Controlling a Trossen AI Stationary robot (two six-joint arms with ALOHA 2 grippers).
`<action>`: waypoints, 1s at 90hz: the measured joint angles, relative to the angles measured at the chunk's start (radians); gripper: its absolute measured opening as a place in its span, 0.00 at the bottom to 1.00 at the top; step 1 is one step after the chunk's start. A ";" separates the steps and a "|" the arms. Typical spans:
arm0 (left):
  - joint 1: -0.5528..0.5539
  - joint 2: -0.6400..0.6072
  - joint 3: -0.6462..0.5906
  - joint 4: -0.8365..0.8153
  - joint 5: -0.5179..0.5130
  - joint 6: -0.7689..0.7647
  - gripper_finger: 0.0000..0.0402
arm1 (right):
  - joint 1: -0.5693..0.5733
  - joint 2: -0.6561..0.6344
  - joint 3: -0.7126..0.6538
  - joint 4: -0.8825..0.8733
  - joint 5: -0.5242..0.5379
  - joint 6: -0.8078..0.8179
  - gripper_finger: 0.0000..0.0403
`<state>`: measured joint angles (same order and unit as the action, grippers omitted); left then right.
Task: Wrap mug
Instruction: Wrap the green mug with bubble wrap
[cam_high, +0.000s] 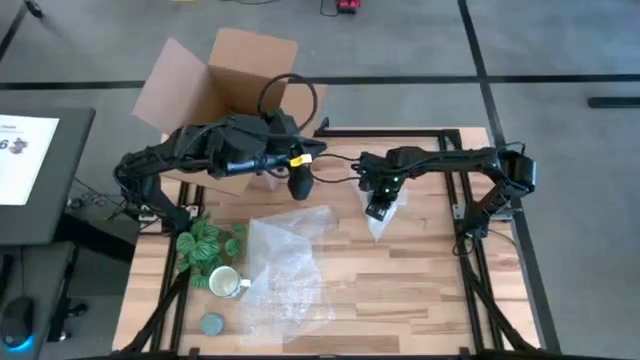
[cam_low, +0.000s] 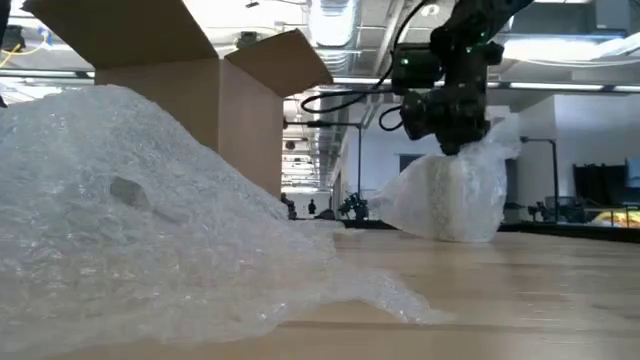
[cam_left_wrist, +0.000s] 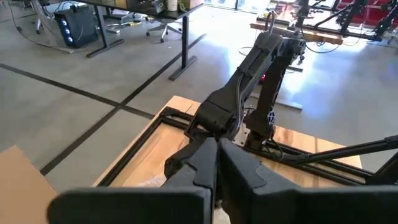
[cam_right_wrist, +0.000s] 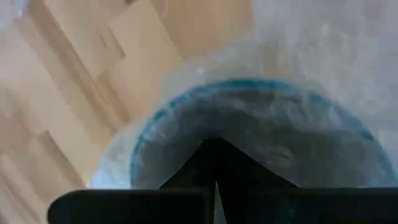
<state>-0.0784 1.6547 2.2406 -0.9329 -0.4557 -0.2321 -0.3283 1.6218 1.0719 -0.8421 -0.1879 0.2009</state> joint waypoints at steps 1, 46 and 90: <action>0.000 0.000 0.000 0.000 0.000 0.000 0.00 | 0.000 0.000 -0.001 0.005 0.001 0.000 0.00; 0.000 0.000 0.000 0.000 0.000 0.000 0.00 | 0.003 0.002 0.246 -0.281 0.037 0.009 0.00; -0.001 0.000 0.000 -0.004 0.000 0.000 0.00 | 0.050 0.003 0.223 -0.334 0.003 0.049 0.00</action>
<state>-0.0795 1.6547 2.2406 -0.9367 -0.4553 -0.2321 -0.2787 1.6249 1.2952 -1.1757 -0.1848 0.2495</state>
